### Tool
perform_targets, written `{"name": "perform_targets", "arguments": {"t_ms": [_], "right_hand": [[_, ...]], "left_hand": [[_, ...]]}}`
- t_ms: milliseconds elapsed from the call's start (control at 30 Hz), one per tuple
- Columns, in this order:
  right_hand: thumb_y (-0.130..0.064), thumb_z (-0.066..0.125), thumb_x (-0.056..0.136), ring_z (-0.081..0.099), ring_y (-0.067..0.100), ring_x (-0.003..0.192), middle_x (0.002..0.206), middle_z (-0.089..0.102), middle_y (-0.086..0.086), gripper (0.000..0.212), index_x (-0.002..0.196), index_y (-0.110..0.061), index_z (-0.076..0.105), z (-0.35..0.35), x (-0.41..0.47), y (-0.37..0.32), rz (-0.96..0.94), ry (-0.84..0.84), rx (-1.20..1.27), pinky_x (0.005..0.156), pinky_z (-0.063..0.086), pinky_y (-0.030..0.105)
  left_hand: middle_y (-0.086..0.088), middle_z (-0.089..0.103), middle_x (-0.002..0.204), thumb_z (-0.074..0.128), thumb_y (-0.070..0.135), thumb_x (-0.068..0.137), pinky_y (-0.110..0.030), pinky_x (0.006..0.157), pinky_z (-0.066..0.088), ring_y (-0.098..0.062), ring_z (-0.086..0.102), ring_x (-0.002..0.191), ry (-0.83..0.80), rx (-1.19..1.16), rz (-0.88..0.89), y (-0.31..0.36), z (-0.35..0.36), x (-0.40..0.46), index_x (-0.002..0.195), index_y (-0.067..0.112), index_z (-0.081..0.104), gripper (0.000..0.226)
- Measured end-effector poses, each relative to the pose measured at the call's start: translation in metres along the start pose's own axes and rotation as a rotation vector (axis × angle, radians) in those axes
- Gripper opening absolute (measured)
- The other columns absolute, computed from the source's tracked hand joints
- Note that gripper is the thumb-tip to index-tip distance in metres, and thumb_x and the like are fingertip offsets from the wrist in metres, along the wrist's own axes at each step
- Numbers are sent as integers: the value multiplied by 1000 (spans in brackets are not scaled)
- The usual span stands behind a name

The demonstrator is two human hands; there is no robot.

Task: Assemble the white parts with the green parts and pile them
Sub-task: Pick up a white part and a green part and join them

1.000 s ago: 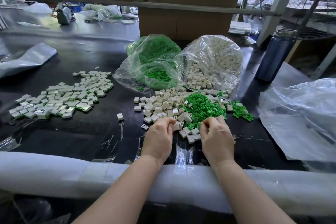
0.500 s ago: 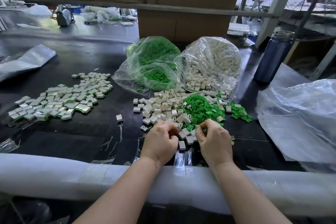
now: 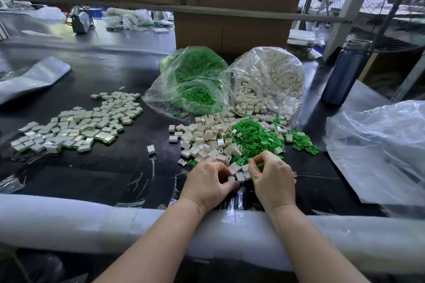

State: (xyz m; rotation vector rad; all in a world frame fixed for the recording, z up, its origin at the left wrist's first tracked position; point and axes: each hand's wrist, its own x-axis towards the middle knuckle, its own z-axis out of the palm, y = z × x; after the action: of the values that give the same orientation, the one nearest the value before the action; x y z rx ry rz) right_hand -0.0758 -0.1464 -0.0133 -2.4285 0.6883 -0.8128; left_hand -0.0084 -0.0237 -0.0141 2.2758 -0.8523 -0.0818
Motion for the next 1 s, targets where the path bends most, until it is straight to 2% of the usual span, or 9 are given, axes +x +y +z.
{"name": "perform_targets", "arguments": {"t_ms": [267,333,400,467,533,600,667,800,1000], "right_hand": [[-5,61,86,43,12,56,63,50,-4,21,71,-14,48,-2,-2,-2,-6,-38,124,56,25,19],[-4,60,85,44,6,55,63,52,-5,22,71,-14,47,-2,-2,-1,0,-57,141,56,28,16],[-5,60,86,52,13,59,67,61,2,21,72,-14,48,-2,-2,1,12,-77,153,55,30,16],[-6,59,87,59,20,66,72,65,6,19,73,-14,48,-2,-2,1,23,-87,172,57,35,19],[-8,57,87,61,23,66,70,64,7,17,74,-12,49,-2,-2,1,31,-90,208,61,45,25],[-11,56,88,63,28,64,67,63,10,15,74,-9,50,-3,-2,-1,57,-100,264,63,52,43],[-11,55,86,64,33,62,66,62,13,16,72,-9,49,-4,-2,-4,83,-149,314,61,52,52],[-16,54,84,63,34,64,67,64,15,16,71,-7,51,-4,-3,-9,91,-292,321,61,52,51],[-12,52,91,64,27,71,72,64,9,16,76,-13,48,-3,-1,-6,64,-250,282,70,52,46]], "left_hand": [[9,57,81,74,25,77,-25,79,50,-11,58,80,-10,-68,36,1,-2,-1,84,19,57,19],[10,57,77,73,20,78,-21,76,49,-9,57,75,4,-93,41,0,-2,-1,83,20,56,18],[13,56,76,72,17,79,-8,71,46,-2,54,71,35,-133,50,-2,-2,-1,87,21,59,16],[11,58,79,71,15,80,-1,70,43,0,55,71,57,-167,61,-2,-2,-1,94,18,65,16],[5,64,85,69,16,82,-4,73,45,-6,59,77,61,-181,76,-3,-2,-1,97,15,69,15],[1,68,91,68,16,83,-2,74,44,-8,60,81,66,-198,79,-3,-2,0,94,13,70,12],[0,69,92,67,15,83,-1,73,43,-8,61,81,71,-198,74,-3,-2,0,93,13,70,10],[3,67,87,67,15,83,0,72,42,-7,60,79,85,-199,64,-4,-2,0,92,14,69,9],[10,58,82,66,14,84,-1,72,42,-7,57,79,105,-177,61,-6,-1,2,92,14,67,8]]}}
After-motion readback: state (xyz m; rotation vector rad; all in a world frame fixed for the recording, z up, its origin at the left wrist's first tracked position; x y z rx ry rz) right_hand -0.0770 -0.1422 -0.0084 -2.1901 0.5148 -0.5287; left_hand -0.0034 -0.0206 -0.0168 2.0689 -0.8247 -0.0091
